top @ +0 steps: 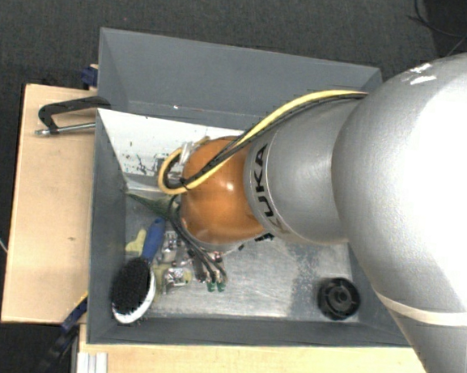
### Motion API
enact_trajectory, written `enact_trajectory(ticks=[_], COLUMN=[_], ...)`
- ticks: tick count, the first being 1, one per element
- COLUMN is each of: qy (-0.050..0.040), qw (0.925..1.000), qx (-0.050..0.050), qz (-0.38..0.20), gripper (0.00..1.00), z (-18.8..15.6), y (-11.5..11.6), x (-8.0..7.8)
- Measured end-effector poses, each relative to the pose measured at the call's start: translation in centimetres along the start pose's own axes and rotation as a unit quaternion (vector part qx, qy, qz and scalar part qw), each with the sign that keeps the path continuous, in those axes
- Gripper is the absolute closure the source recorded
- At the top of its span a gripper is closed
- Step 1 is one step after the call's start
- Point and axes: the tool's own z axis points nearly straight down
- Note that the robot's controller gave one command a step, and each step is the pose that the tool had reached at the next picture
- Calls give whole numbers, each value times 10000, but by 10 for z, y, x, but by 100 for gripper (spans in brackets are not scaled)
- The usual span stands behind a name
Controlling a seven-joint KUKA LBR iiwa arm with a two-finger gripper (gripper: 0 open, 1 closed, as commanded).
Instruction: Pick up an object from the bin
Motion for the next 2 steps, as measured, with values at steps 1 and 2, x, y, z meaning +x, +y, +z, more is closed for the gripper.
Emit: enact_trajectory(ticks=[1,2], qy=[-42,-60], qw=[10000,10000], qx=[-19,-25], qz=[28,-37], gripper=[100,100], z=[-96,-236], y=[1,5], x=[-14,-15])
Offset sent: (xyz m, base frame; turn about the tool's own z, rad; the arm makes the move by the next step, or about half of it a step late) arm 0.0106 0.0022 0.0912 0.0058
